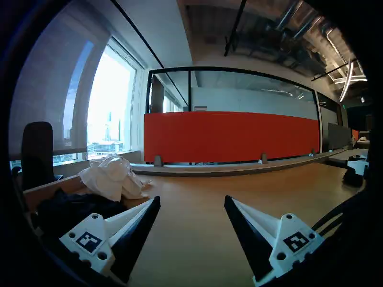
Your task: Fold towel
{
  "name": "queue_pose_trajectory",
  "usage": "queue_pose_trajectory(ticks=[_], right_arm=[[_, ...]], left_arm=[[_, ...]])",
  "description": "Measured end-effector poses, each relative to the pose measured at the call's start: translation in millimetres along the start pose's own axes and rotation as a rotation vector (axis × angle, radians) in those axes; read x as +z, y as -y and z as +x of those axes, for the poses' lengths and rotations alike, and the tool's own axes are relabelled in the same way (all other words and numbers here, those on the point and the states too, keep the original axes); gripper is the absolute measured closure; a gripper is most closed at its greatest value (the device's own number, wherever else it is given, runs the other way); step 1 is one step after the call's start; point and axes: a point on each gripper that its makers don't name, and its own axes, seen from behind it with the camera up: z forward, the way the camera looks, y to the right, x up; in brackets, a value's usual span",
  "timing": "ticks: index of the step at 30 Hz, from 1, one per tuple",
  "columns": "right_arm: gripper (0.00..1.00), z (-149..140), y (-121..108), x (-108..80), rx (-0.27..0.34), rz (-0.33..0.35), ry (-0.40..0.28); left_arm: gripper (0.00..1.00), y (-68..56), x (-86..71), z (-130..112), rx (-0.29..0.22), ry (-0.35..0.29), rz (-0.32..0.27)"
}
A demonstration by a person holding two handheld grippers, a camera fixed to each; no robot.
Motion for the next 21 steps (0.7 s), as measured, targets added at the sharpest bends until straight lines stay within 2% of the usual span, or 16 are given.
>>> queue_pose_trajectory(ticks=[10, 14, 21], right_arm=[[0.07, 0.9, -0.4, 0.5, -0.001, -0.005, 0.001], [0.03, 1.2, -2.9, 1.7, 0.0, -0.02, 0.001], [0.01, 1.0, -3.3, 1.1, -0.001, -0.023, 0.001]], left_arm=[[0.0, 0.0, 0.0, 0.4, 0.0, 0.0, 0.0], [0.01, 0.3, 0.1, 0.3, 0.0, 0.0, 0.0], [0.0, 0.3, -0.2, 0.1, 0.0, 0.0, 0.0]])
